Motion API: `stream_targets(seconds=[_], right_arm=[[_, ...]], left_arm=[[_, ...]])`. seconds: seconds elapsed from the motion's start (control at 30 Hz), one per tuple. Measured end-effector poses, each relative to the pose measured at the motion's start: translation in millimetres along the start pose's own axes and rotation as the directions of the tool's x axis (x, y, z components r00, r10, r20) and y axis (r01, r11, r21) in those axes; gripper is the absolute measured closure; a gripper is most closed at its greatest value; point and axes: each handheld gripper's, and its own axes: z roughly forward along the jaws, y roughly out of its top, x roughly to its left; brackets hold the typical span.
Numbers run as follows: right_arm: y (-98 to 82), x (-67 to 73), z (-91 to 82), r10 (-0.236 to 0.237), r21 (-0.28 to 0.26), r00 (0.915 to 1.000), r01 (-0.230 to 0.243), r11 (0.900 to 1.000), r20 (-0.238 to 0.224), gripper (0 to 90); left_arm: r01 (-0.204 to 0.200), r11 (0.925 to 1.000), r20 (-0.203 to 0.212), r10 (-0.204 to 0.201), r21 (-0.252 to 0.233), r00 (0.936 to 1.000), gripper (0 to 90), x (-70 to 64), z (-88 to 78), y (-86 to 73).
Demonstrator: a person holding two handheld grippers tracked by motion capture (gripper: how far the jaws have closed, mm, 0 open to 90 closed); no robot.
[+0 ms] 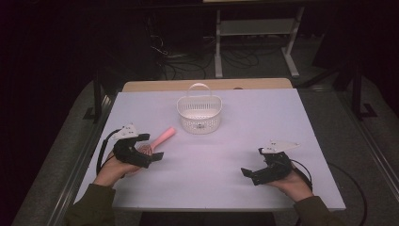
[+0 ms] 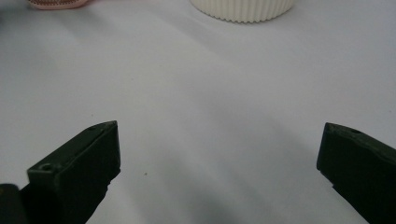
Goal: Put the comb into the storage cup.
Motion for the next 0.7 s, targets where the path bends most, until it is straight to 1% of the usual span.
stream_targets(seconds=[0.27, 0.47, 0.7], right_arm=[[0.0, 0.3, -0.3, 0.001, -0.001, 1.0, -0.001, 1.0, -0.004, 0.0], [0.4, 0.7, -0.3, 0.0, -0.004, 1.0, 0.0, 1.0, -0.007, 0.0], [0.2, 1.6, 0.1, 0.004, -0.004, 0.9999, -0.004, 1.0, -0.011, 0.0]], left_arm=[[-0.002, 0.9999, -0.003, 0.002, 0.014, 1.0, 0.3, 0.8, 3.4, 5.6], [0.0, 0.9999, -0.002, 0.0, 0.013, 1.0, 0.5, 3.1, 6.3, 10.8], [0.011, 0.9998, -0.019, -0.011, 0.018, 0.9998, 4.5, 9.5, 12.9, 18.6]])
